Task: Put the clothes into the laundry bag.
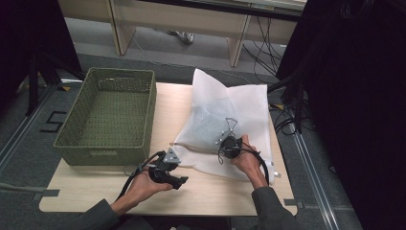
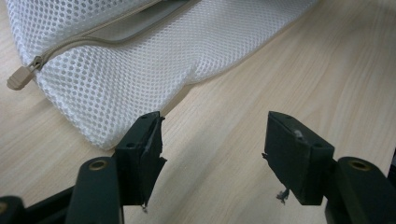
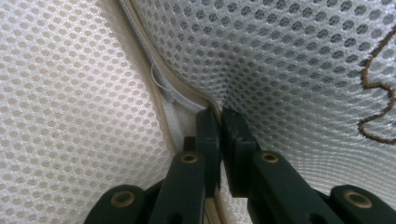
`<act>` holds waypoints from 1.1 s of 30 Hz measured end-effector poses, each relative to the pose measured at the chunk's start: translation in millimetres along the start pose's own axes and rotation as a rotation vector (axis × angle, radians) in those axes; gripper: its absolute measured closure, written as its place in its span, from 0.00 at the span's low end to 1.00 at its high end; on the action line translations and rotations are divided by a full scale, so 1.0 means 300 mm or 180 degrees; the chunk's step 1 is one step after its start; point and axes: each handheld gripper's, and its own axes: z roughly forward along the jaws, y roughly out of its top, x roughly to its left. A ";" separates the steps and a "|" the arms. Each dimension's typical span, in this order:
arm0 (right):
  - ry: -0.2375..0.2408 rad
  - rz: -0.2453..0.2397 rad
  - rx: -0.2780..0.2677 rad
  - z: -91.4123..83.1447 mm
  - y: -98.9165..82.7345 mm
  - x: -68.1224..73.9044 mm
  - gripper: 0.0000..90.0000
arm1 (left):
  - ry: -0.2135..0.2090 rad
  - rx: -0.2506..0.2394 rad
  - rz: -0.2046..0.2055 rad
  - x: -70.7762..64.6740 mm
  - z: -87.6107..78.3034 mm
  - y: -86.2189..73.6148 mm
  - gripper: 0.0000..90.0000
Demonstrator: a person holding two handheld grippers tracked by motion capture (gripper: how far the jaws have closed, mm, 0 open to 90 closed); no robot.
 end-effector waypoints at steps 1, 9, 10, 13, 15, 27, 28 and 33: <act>0.0030 0.0026 -0.0015 -0.002 -0.003 -0.001 0.94 | -0.0021 -0.0008 0.0034 0.003 0.000 0.000 0.40; 0.0127 0.0052 -0.0250 -0.061 -0.021 0.006 0.88 | -0.0044 -0.0055 -0.0050 -0.010 -0.013 -0.003 0.37; 0.0132 0.0024 -0.0269 -0.064 -0.021 0.009 0.87 | -0.0037 -0.0038 -0.0039 -0.011 -0.017 -0.003 0.37; 0.0127 -0.0054 -0.0325 -0.077 -0.017 0.029 0.87 | -0.0040 -0.0038 -0.0073 -0.011 -0.018 -0.006 0.36; 0.0133 -0.0092 -0.0328 -0.081 -0.014 0.038 0.87 | -0.0055 -0.0040 -0.0031 -0.006 -0.018 -0.006 0.35; 0.0236 -0.0378 -0.0137 -0.066 -0.009 0.059 0.99 | -0.0047 -0.0018 -0.0099 -0.005 -0.012 -0.014 0.35; 0.0230 -0.0419 -0.0097 -0.064 -0.007 0.064 0.99 | -0.0050 -0.0013 -0.0094 -0.005 -0.012 -0.014 0.35; 0.0177 -0.0527 0.0014 -0.043 0.001 0.076 0.99 | -0.0075 0.0015 -0.0061 -0.011 -0.011 -0.019 0.35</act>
